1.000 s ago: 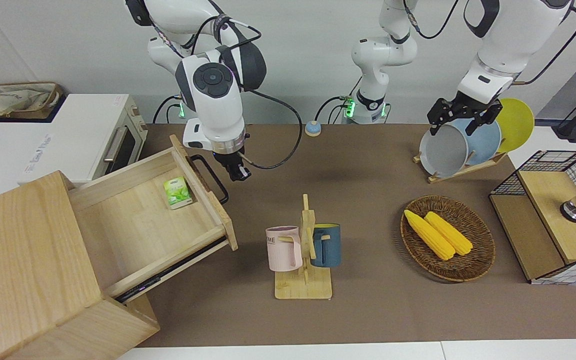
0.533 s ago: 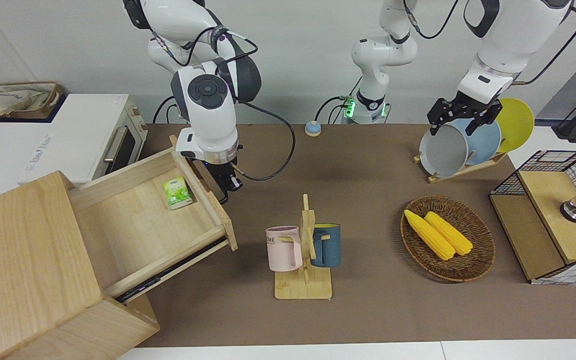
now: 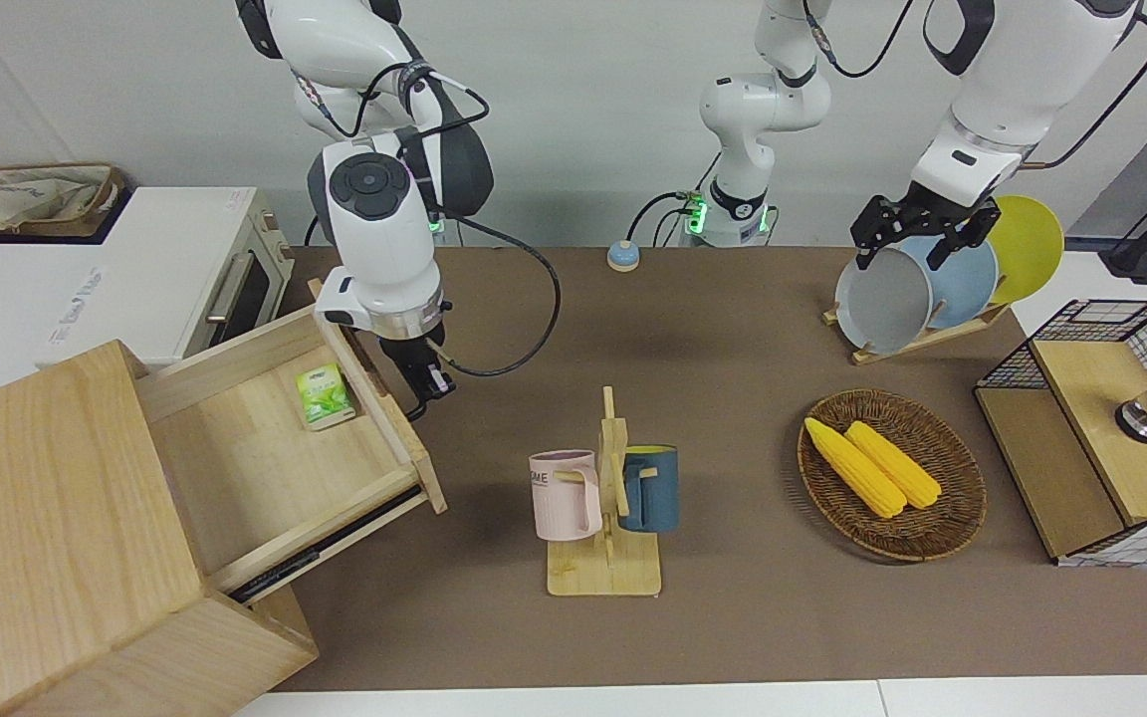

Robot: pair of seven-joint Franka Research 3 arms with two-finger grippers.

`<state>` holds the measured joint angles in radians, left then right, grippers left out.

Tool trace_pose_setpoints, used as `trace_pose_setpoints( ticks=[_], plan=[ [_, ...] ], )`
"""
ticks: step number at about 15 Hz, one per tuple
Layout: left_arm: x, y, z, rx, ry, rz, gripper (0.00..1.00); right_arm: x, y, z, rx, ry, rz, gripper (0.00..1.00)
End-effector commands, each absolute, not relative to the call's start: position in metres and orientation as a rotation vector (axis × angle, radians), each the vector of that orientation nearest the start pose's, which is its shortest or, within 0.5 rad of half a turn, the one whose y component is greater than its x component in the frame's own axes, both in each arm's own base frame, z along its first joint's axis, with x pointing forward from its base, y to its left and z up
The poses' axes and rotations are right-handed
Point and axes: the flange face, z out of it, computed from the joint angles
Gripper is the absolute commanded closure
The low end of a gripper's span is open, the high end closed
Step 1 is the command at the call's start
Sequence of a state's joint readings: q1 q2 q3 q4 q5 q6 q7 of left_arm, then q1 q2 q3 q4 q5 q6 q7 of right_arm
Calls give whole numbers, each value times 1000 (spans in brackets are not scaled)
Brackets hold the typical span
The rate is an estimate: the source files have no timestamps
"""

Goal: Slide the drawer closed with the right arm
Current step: 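Push the drawer front with the right gripper away from the robot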

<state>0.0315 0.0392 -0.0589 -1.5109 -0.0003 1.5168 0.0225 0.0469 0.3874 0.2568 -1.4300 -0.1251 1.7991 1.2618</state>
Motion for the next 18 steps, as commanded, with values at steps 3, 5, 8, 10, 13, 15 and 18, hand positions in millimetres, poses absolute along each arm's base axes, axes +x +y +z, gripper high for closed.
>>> trace_pose_setpoints(
  ticks=[3, 5, 8, 10, 13, 15, 18],
  plan=[
    [563, -13, 630, -3126, 94, 60, 7, 676, 135, 482, -2762, 1457, -76, 1000],
    [563, -13, 629, -3126, 94, 62, 7, 681, 121, 483, -2729, 1480, -93, 1000],
    [563, -13, 630, -3126, 94, 60, 7, 686, 105, 483, -2746, 1437, -92, 1000],
    [563, -13, 629, -3126, 94, 62, 7, 689, 91, 482, -2746, 1436, -89, 1000],
    [563, -13, 630, -3126, 94, 60, 7, 694, 74, 482, -2745, 1427, -92, 1000],
    [563, -13, 629, -3126, 94, 62, 7, 698, 63, 483, -2741, 1416, -100, 1000],
    [563, -13, 630, -3126, 94, 60, 7, 701, 42, 482, -2748, 1400, -101, 1000]
  ],
)
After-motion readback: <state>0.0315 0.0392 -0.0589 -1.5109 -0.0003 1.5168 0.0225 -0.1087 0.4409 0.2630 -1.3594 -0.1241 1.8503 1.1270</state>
